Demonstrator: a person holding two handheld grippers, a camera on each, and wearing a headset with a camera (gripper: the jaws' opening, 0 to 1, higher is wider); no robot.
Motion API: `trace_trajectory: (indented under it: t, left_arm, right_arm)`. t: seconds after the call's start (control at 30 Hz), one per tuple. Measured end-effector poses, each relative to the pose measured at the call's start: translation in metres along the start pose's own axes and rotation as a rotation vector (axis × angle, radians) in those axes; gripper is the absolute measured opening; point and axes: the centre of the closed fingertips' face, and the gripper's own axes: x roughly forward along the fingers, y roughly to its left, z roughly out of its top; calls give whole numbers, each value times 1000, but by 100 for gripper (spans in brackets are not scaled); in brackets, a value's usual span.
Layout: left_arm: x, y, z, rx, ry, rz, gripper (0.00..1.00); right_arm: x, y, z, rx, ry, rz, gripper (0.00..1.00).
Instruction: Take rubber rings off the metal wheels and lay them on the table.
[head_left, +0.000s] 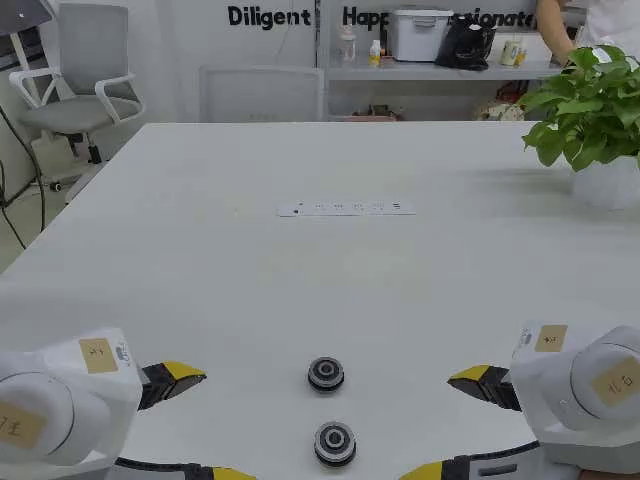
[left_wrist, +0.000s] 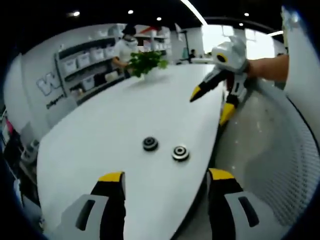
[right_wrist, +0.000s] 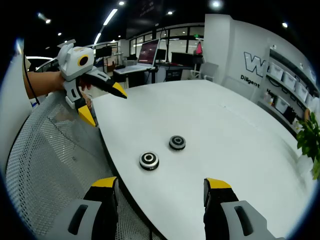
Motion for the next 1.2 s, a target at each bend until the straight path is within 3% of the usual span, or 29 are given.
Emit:
trace_trajectory:
  t: [1.2]
  left_arm:
    - [2,-1,-2,5,12,-10,66]
  right_arm:
    - [1,1,1,8,-6,13,68]
